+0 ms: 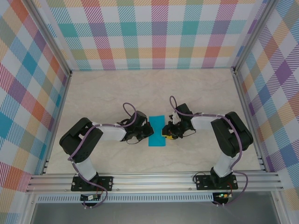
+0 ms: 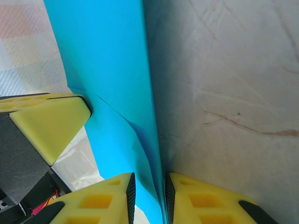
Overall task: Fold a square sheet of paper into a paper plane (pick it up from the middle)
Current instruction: Turn over the paper at the center of the table.
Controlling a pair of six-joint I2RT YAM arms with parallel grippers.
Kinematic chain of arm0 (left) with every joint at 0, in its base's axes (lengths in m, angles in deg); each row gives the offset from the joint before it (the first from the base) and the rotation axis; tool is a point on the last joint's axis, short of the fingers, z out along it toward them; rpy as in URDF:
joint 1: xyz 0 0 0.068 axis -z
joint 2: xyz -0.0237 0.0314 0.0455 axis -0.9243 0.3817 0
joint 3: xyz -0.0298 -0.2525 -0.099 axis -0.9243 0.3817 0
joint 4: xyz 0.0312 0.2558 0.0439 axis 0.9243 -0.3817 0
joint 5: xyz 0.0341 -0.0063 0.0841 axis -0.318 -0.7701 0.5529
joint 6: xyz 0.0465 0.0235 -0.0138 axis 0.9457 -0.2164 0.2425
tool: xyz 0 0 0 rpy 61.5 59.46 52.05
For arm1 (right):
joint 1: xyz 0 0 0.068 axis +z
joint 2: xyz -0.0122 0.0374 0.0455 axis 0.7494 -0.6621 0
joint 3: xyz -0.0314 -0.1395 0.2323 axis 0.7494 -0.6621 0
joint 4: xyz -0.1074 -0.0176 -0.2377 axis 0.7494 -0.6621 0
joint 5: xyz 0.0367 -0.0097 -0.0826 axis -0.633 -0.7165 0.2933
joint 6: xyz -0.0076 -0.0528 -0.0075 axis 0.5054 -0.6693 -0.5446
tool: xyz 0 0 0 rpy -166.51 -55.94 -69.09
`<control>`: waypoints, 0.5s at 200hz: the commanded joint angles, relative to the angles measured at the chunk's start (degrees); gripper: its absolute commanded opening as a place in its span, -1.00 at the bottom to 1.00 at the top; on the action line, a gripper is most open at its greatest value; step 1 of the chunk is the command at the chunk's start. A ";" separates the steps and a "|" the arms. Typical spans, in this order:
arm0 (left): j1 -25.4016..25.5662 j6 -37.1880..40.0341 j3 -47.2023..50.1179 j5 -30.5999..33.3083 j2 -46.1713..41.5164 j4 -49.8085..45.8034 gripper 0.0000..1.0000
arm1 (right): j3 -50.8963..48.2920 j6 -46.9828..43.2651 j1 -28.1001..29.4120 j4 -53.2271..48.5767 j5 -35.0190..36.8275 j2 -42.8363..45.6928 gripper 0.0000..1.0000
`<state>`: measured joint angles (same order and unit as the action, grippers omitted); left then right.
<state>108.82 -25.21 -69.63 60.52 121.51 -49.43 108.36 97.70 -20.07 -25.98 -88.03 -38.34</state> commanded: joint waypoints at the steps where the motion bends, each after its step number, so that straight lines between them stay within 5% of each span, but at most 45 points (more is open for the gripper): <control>1: 0.49 0.43 0.28 0.79 -0.76 -1.53 -1.00 | 0.57 0.01 0.36 1.20 -1.61 -0.85 -0.56; 62: 0.49 0.66 0.49 0.36 -7.30 2.19 -0.68 | 2.37 -3.59 0.36 -3.24 -0.42 2.93 -0.91; 100: 0.49 2.23 3.35 8.98 -18.90 -6.55 -0.50 | 5.62 -7.39 0.36 -12.67 5.08 8.21 -0.95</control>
<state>108.82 -24.65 -68.25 63.13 109.88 -50.11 110.92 94.25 -19.99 -31.24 -86.59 -34.73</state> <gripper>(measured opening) 0.217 0.049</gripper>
